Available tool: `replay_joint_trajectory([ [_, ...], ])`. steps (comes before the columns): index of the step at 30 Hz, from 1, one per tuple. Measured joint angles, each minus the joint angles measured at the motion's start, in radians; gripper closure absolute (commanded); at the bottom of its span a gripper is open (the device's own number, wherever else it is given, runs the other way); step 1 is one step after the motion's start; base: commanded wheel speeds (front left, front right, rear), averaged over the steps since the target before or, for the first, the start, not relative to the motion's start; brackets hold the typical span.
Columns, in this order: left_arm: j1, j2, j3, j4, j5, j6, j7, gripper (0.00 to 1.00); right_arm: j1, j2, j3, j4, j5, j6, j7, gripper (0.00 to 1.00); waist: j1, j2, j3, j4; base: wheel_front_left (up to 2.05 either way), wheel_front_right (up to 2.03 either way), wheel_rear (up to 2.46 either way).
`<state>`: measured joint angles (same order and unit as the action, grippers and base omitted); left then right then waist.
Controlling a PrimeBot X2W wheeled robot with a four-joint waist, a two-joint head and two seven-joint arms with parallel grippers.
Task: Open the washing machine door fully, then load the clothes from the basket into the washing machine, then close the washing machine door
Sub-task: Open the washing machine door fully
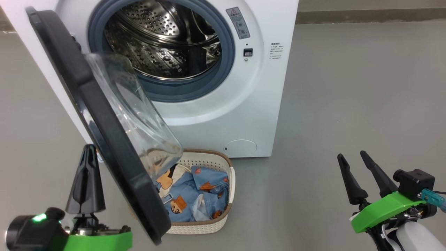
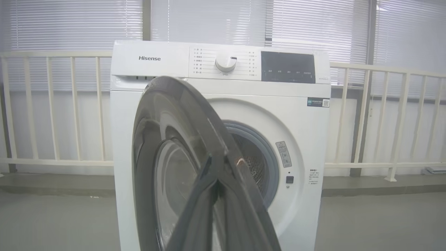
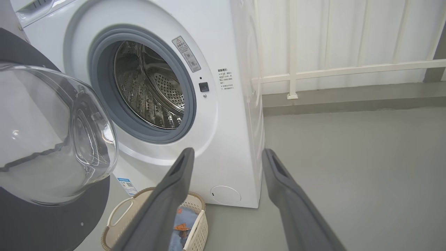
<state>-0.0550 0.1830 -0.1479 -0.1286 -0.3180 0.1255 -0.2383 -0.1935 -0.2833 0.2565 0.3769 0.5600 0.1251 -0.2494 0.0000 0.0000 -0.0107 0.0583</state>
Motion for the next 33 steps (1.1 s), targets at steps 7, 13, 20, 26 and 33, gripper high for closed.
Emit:
replay_joint_trajectory([
  [7, 0.000, 0.016, -0.035, -0.175, 0.029, 0.016, 0.039, 1.00, 0.000, 0.007, 0.002, 0.000, 0.000, 0.000, 0.000, 0.00, 0.0000, 0.0000, -0.002, 0.010, 0.00, 0.00, 0.00],
  [13, 0.000, 0.008, -0.133, -0.219, 0.031, 0.002, 0.121, 1.00, 0.000, 0.012, 0.004, 0.000, 0.001, 0.000, 0.000, 0.00, 0.0000, 0.0000, 0.003, 0.007, 0.00, 0.00, 0.00],
  [20, 0.004, -0.016, -0.207, -0.177, 0.024, -0.025, 0.172, 1.00, 0.000, 0.013, 0.008, -0.001, 0.001, 0.000, 0.000, 0.00, 0.0000, 0.0000, 0.009, -0.005, 0.00, 0.00, 0.00],
  [26, 0.029, -0.026, -0.239, -0.090, -0.009, -0.039, 0.199, 1.00, 0.000, 0.015, 0.021, -0.001, 0.001, 0.000, 0.000, 0.00, 0.0000, 0.0000, 0.015, -0.014, 0.00, 0.00, 0.00],
  [33, 0.036, -0.043, -0.253, 0.027, -0.048, -0.067, 0.204, 1.00, 0.000, 0.018, 0.026, 0.000, 0.002, 0.000, 0.000, 0.00, 0.0000, 0.0000, 0.022, -0.021, 0.00, 0.00, 0.00],
])
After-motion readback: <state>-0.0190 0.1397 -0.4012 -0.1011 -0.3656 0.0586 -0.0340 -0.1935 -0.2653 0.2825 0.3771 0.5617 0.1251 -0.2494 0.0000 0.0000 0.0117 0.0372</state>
